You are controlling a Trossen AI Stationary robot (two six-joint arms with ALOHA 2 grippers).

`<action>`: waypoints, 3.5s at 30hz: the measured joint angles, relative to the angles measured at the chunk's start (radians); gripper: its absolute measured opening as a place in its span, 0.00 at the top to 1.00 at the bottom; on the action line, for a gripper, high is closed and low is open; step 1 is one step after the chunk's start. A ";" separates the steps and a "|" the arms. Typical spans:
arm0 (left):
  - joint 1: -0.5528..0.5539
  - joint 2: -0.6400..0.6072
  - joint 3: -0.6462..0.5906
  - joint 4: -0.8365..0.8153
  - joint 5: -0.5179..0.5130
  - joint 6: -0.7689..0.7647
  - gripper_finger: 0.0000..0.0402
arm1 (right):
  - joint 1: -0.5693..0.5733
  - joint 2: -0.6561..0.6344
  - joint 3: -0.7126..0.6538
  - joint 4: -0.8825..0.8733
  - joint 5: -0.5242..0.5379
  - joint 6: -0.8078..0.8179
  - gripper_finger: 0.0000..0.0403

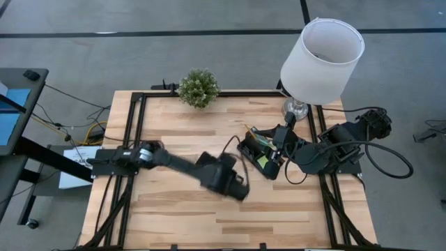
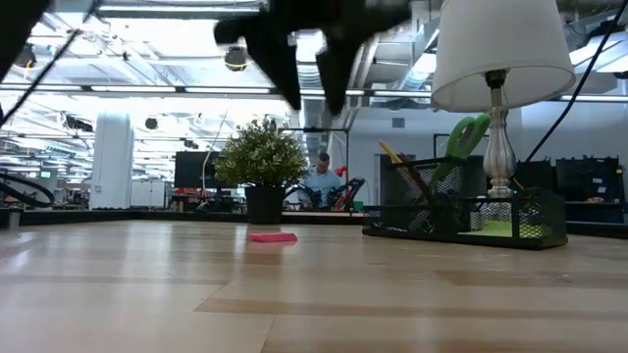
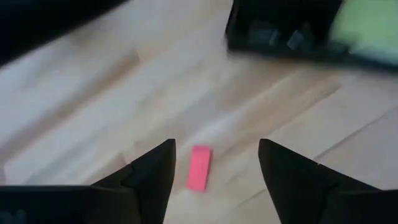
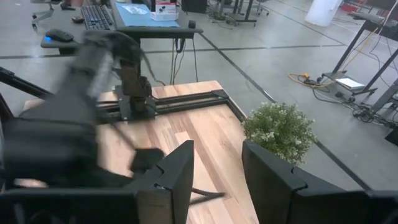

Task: Pick and place office supplies into organizer
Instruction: Put the pink eraser on the black desk organizer

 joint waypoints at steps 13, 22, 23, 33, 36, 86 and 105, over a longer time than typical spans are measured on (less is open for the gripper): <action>-0.213 -0.137 -0.248 -0.077 -0.312 -0.317 0.53 | 0.000 0.000 0.000 0.004 0.000 0.000 0.68; -0.426 -0.275 -0.683 -0.047 -0.485 -1.067 0.55 | 0.000 0.000 0.000 0.004 0.000 0.000 0.68; -0.431 -0.274 -0.695 -0.001 -0.462 -1.033 0.55 | 0.000 0.000 0.000 0.004 0.000 0.000 0.68; -0.421 -0.271 -0.692 0.270 -0.497 -0.719 0.52 | 0.000 0.000 0.000 0.004 0.000 0.000 0.68; -0.419 -0.271 -0.692 0.256 -0.473 -0.769 0.52 | 0.000 0.000 0.009 -0.001 -0.057 -0.009 0.68; -0.432 -0.867 -1.138 0.008 -0.259 -0.607 0.52 | -0.290 0.017 -0.468 0.195 -0.720 0.539 0.68; -0.113 -0.560 -1.381 1.545 -0.065 0.292 0.52 | -0.340 0.017 -0.619 0.506 -0.654 0.418 0.68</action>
